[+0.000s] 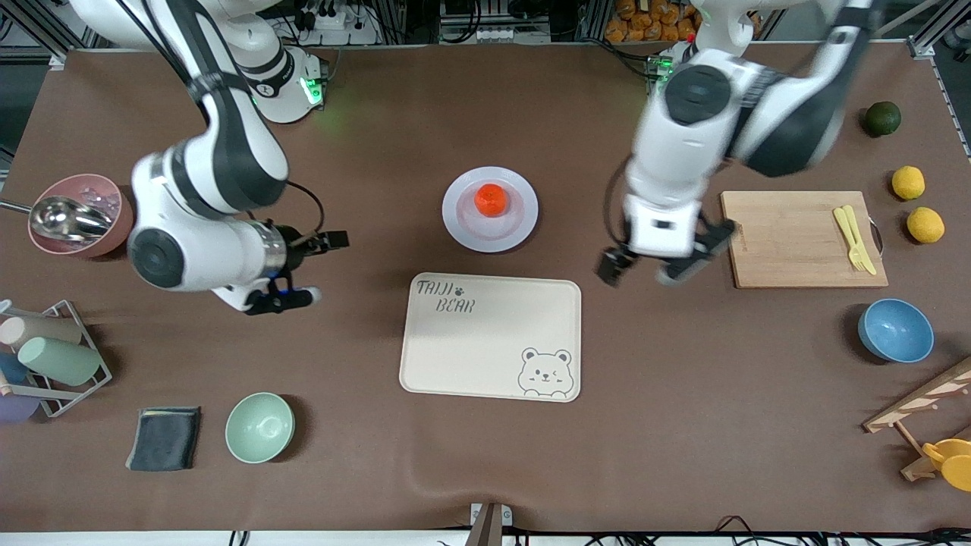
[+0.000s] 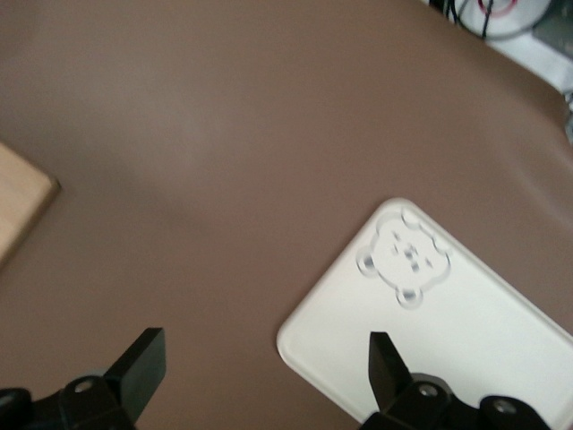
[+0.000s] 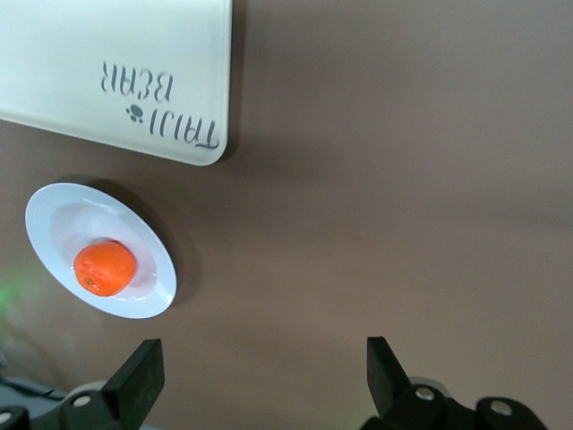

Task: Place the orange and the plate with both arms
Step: 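Release the orange onto the plate while the right gripper reaches the plate, then grip the white plate rim with the right gripper while the left withdraws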

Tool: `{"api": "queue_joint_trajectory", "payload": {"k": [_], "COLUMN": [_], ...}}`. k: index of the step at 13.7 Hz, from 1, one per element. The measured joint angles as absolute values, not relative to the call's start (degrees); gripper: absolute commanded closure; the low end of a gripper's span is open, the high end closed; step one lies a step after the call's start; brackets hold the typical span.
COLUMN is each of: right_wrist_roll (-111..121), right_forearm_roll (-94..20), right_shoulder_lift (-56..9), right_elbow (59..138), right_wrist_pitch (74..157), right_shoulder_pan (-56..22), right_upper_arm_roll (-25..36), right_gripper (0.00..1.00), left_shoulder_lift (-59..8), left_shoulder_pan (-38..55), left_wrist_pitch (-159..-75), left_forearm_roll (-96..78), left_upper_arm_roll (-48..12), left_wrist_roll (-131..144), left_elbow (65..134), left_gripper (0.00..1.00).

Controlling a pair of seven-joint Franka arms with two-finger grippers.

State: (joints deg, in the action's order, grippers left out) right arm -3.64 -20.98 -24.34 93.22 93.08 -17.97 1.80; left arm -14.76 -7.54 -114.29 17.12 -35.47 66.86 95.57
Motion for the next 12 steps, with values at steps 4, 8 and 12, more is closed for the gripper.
{"api": "queue_joint_trajectory", "payload": {"k": [4,8,12], "right_wrist_roll": [-3.6,-3.3,-1.1], "right_forearm_roll": [-27.9,-30.6,-34.0], "right_shoulder_lift": [-28.7,-28.8,-28.6], "right_elbow": [94.4,97.7,101.1], "right_wrist_pitch": [93.1,93.3,94.5], "right_shoulder_pan": [-18.9,-19.3,-19.3], "right_upper_arm_roll": [1.8,1.8,1.8], "right_gripper": [0.00,0.00,0.00], "left_shoulder_lift": [-14.2,-8.9,-4.9], "left_shoulder_pan": [-8.8,-6.3,-6.0], "left_wrist_pitch": [-114.1,-108.5,-101.6], "left_forearm_roll": [12.2,4.4,0.7], "left_upper_arm_roll": [-26.7,-14.8,-7.8], "left_wrist_roll": [49.7,29.5,14.3], "left_elbow": [92.4,90.7,90.2], "left_gripper": [0.00,0.00,0.00]}}
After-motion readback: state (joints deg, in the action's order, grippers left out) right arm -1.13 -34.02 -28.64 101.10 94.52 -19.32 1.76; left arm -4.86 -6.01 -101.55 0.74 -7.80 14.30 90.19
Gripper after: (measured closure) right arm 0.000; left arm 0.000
